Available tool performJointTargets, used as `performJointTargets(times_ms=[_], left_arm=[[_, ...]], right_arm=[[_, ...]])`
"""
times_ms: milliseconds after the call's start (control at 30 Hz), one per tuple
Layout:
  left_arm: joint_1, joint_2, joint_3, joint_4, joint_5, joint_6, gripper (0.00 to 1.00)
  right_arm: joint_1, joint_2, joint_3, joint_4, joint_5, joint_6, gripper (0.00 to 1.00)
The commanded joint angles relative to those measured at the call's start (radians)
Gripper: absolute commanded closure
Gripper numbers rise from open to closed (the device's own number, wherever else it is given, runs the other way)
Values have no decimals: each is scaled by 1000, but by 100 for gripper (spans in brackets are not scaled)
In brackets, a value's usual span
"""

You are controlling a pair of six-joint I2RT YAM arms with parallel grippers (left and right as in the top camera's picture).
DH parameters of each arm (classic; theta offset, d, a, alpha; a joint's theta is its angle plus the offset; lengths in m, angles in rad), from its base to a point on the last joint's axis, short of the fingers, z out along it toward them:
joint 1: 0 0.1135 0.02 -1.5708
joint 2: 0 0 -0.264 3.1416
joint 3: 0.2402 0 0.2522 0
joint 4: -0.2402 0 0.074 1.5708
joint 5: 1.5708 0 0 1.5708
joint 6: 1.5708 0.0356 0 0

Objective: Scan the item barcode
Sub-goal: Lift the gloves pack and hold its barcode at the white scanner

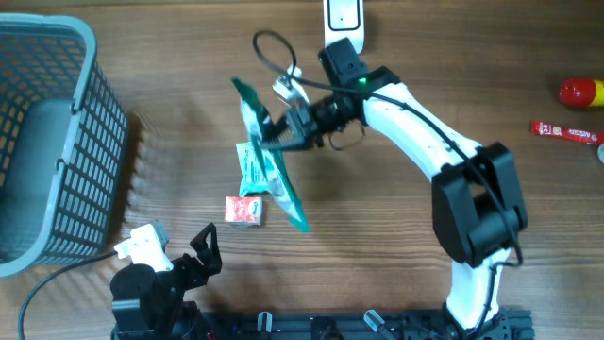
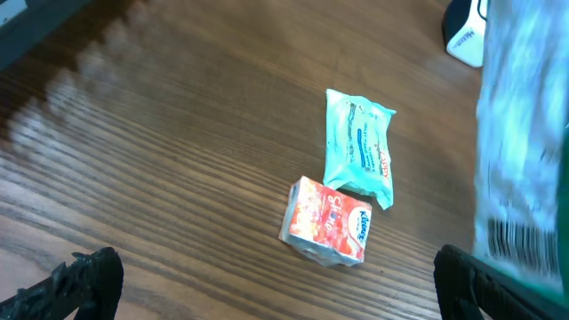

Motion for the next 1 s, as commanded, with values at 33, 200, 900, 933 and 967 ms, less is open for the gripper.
performJointTargets(times_ms=[33, 200, 900, 933, 967], left_arm=[[-4, -6, 1, 3, 12, -6, 0], [-4, -6, 1, 3, 12, -6, 0], [-4, -6, 1, 3, 12, -6, 0], [-4, -6, 1, 3, 12, -5, 0], [-4, -6, 1, 3, 12, -5, 0]], right_arm=[[18, -169, 6, -240, 450, -367, 95], [18, -311, 6, -218, 432, -574, 96], [-4, -244, 8, 484, 1166, -397, 96], [-12, -222, 11, 523, 1165, -398, 96], [-19, -191, 20, 561, 1165, -397, 96]])
